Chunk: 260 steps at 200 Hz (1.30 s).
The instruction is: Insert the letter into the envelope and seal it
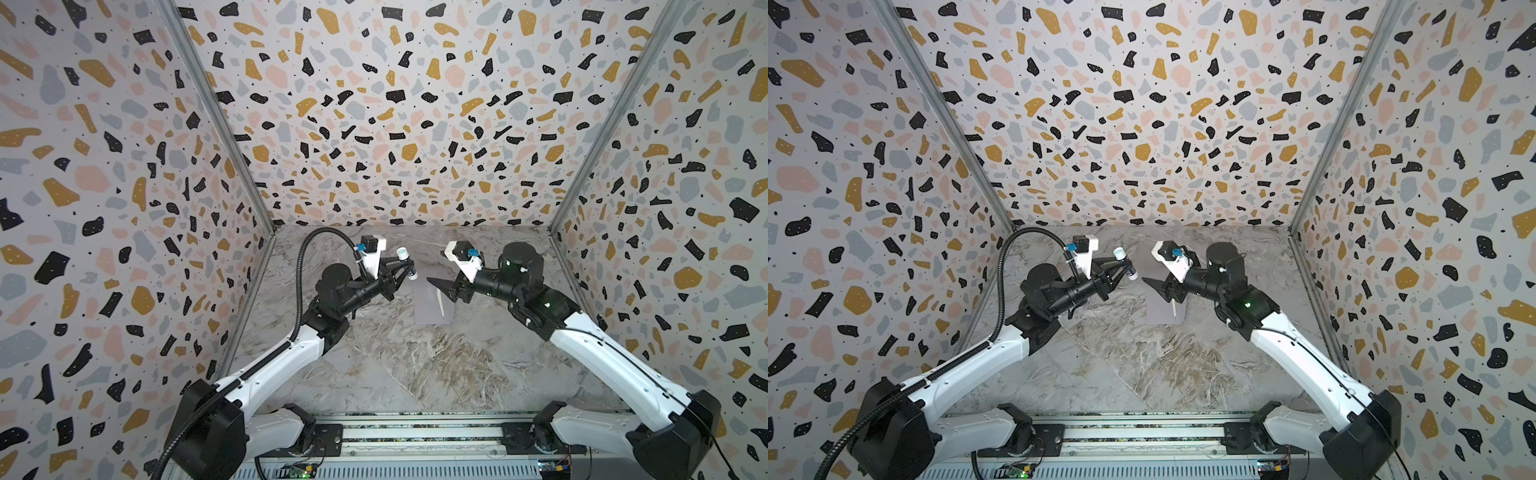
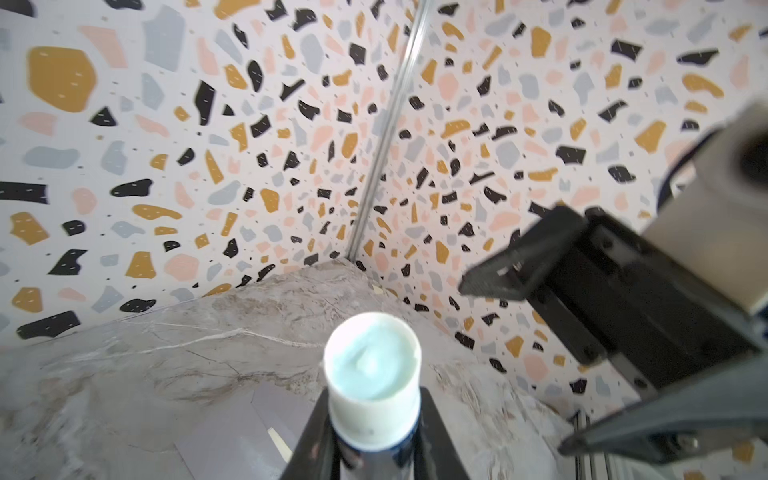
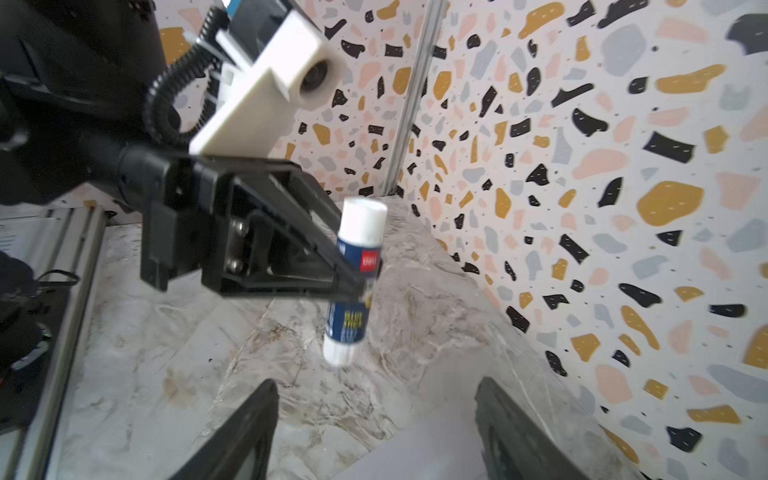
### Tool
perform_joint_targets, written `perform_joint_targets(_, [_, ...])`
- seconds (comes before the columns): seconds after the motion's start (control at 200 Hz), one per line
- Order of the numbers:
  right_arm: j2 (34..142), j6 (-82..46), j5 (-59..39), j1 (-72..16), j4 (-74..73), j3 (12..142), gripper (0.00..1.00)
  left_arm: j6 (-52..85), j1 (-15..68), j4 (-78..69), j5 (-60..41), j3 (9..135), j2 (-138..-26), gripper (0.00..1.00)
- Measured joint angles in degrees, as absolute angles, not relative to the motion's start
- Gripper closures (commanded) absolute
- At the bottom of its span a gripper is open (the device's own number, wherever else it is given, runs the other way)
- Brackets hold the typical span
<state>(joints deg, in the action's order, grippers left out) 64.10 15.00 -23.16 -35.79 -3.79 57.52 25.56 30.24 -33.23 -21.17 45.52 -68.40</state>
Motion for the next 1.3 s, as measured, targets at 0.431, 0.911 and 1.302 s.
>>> perform_joint_targets(0.431, [68.55,19.00,-5.76,-45.63,-40.07,40.29,0.23,49.71,30.26,-34.87,-11.00,45.52,-67.83,1.00])
perform_joint_targets(0.911, [77.43,18.09,-3.95,-46.30,-53.01,40.84,0.33,56.60,30.30,-35.22,-10.48,45.52,-68.05,1.00])
perform_joint_targets(1.302, [82.08,17.76,-5.26,-46.33,-55.16,45.82,0.47,57.47,30.30,-35.24,-11.55,45.52,-68.60,1.00])
